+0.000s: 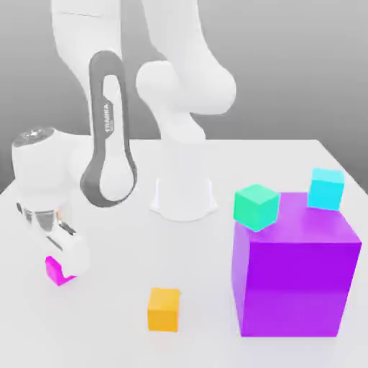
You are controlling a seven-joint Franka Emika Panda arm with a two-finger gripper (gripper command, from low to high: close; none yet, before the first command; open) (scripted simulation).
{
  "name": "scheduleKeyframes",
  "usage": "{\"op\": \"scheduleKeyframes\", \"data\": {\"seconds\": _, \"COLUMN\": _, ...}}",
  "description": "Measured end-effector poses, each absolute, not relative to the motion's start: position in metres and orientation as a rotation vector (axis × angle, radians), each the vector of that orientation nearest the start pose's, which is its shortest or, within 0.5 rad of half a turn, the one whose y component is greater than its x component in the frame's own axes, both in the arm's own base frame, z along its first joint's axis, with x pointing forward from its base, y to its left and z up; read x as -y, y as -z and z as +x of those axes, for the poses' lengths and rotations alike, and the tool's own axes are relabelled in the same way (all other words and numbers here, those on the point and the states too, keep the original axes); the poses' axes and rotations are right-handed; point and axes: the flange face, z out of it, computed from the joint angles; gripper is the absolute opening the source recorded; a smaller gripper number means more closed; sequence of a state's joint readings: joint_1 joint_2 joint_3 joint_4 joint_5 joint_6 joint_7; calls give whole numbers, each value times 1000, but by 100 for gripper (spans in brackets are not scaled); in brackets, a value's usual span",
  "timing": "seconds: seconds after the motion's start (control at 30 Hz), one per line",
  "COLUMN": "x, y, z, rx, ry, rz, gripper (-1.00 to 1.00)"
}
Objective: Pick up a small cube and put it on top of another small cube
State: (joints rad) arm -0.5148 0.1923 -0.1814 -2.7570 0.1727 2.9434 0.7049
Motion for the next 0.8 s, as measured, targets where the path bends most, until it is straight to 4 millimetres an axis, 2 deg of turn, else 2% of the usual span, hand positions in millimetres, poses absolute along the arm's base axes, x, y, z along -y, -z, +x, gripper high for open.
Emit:
{"op": "scheduleKeyframes", "data": {"seconds": 0.07, "x": 257, "y": -179, "z": 283, "rx": -2217, "ry": 0, "rz": -2225, "gripper": -100}}
{"op": "scheduleKeyframes", "data": {"seconds": 0.1, "x": 254, "y": -185, "z": 289, "rx": -2179, "ry": 4, "rz": -2261, "gripper": -100}}
{"op": "scheduleKeyframes", "data": {"seconds": 0.13, "x": 243, "y": -193, "z": 304, "rx": -2117, "ry": 9, "rz": -2317, "gripper": -100}}
{"op": "scheduleKeyframes", "data": {"seconds": 0.23, "x": 177, "y": -223, "z": 369, "rx": -1846, "ry": 25, "rz": -2523, "gripper": -100}}
{"op": "scheduleKeyframes", "data": {"seconds": 0.3, "x": 127, "y": -247, "z": 402, "rx": -1686, "ry": 33, "rz": -2626, "gripper": -100}}
{"op": "scheduleKeyframes", "data": {"seconds": 0.37, "x": 75, "y": -273, "z": 425, "rx": -1543, "ry": 41, "rz": -2708, "gripper": -100}}
{"op": "scheduleKeyframes", "data": {"seconds": 0.47, "x": 0, "y": -311, "z": 443, "rx": -1356, "ry": 50, "rz": -2807, "gripper": -100}}
{"op": "scheduleKeyframes", "data": {"seconds": 0.57, "x": -75, "y": -342, "z": 441, "rx": -1172, "ry": 57, "rz": -2894, "gripper": -100}}
{"op": "scheduleKeyframes", "data": {"seconds": 0.63, "x": -125, "y": -365, "z": 429, "rx": -1093, "ry": 56, "rz": -2931, "gripper": -100}}
{"op": "scheduleKeyframes", "data": {"seconds": 0.73, "x": -200, "y": -405, "z": 388, "rx": -1079, "ry": 46, "rz": -2947, "gripper": -100}}
{"op": "scheduleKeyframes", "data": {"seconds": 0.8, "x": -237, "y": -427, "z": 354, "rx": -1100, "ry": 39, "rz": -2947, "gripper": -100}}
